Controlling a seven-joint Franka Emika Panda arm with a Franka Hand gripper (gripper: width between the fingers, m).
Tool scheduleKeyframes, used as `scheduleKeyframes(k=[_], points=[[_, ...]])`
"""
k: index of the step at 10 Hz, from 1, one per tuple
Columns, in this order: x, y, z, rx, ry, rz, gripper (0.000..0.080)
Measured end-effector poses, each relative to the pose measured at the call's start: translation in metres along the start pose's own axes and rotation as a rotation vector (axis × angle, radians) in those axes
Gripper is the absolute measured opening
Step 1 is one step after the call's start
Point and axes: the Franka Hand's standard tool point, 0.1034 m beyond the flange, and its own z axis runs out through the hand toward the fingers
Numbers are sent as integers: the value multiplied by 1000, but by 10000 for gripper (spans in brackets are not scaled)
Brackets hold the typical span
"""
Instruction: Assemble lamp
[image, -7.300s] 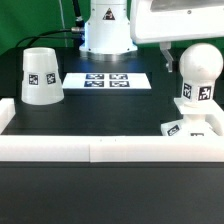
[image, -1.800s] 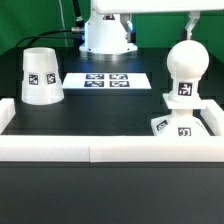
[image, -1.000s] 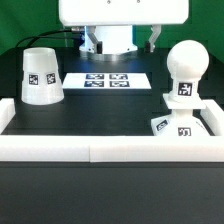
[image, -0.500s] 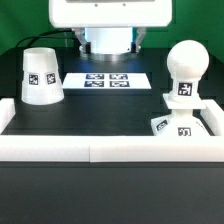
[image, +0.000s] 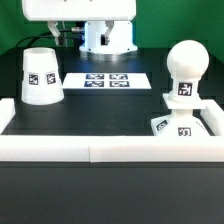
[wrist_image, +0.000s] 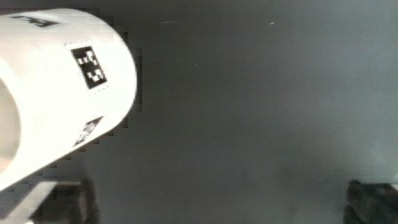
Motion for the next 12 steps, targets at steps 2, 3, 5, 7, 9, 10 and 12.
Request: scheduleKeyframes(k=[2,3,5,7,9,10,12], points=[[0,-1,1,0,-1,-3,699],[0,0,1,0,-2,-4,699],[-8,16,4,0,-11,-34,699],[-11,33,4,0,-14,-54,699],[-15,44,8,-1,-19,-59,699],[-16,45,11,-2,-17,-58,699],[-18,47,18,-2,-23,-57,699]])
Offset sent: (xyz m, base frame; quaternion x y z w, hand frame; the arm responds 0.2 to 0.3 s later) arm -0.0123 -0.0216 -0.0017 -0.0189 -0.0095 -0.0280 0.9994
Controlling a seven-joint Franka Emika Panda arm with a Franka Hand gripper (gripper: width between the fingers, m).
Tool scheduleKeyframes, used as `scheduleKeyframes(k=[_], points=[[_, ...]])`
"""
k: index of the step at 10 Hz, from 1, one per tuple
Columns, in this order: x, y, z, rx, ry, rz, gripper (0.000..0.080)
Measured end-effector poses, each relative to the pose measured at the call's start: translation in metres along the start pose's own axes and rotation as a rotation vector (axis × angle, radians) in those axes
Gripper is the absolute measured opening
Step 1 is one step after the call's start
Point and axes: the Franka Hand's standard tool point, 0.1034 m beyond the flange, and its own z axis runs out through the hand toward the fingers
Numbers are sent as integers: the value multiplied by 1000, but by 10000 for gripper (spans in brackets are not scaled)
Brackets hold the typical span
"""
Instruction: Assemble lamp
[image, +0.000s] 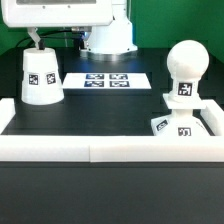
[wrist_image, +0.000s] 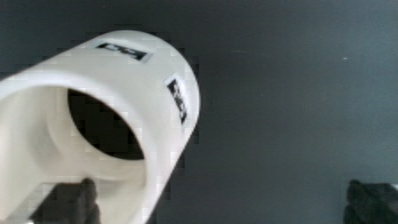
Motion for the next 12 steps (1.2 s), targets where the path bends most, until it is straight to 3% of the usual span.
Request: scheduleKeyframes(k=[6,8,9,11,12], points=[[-4,5,18,-20,-13,-32,699],[-3,4,18,-20,-13,-33,448],[-3,4,18,-20,-13,-33,448],[-3,4,18,-20,-13,-33,106],[-2,4,17,-20,-9,-34,106]])
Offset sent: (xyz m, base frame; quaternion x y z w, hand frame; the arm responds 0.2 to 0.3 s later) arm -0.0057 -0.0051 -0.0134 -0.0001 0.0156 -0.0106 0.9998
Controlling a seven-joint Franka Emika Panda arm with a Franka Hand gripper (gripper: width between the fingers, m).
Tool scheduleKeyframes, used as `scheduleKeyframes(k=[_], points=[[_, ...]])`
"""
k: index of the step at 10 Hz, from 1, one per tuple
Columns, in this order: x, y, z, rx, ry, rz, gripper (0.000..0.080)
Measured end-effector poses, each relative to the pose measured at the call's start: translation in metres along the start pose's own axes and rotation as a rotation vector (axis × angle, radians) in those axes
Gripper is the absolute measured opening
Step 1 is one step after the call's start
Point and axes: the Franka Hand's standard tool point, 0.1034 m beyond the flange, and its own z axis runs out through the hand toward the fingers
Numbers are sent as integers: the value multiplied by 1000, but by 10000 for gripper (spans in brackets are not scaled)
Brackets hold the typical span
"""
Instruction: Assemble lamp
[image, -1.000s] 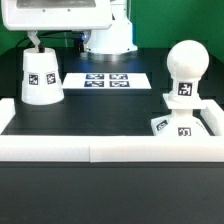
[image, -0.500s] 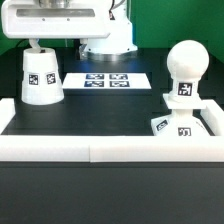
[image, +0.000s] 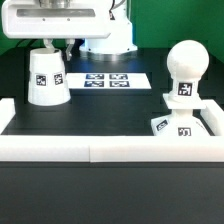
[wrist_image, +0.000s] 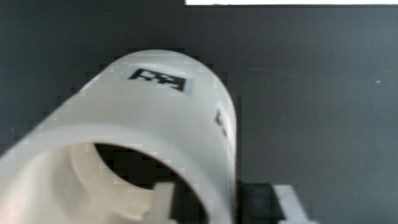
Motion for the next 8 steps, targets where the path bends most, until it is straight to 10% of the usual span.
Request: scheduleKeyframes(k=[8], points=[[11,-20,-13,23,-23,-46,45]])
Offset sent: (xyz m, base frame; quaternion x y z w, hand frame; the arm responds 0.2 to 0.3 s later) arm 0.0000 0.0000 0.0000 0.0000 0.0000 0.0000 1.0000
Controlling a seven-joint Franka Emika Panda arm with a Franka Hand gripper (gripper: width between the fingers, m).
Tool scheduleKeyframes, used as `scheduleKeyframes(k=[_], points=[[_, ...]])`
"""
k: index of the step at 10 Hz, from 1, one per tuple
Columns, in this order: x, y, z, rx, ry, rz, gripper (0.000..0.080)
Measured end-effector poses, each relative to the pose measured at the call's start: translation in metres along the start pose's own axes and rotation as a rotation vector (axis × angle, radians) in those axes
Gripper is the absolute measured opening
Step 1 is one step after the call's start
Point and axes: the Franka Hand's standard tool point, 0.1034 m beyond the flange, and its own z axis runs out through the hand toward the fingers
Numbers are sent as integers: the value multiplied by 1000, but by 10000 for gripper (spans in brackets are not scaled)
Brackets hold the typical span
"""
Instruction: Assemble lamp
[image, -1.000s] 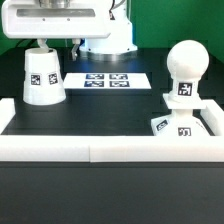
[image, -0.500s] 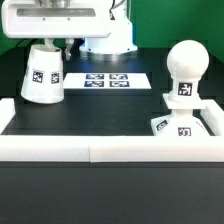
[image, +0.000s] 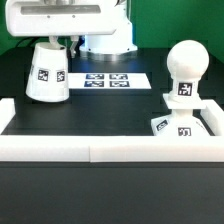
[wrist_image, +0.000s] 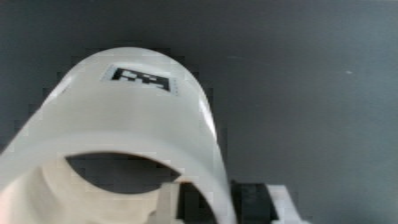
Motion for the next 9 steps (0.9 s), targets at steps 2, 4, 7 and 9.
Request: scheduleKeyframes(k=[2,4,7,9], points=[[17,-17,-15,32,-8,-30,45],[33,-28,-27,40,17,-53,45],[30,-27,-24,41,10,-49,46],[32,-30,-24,41,10,-49,46]])
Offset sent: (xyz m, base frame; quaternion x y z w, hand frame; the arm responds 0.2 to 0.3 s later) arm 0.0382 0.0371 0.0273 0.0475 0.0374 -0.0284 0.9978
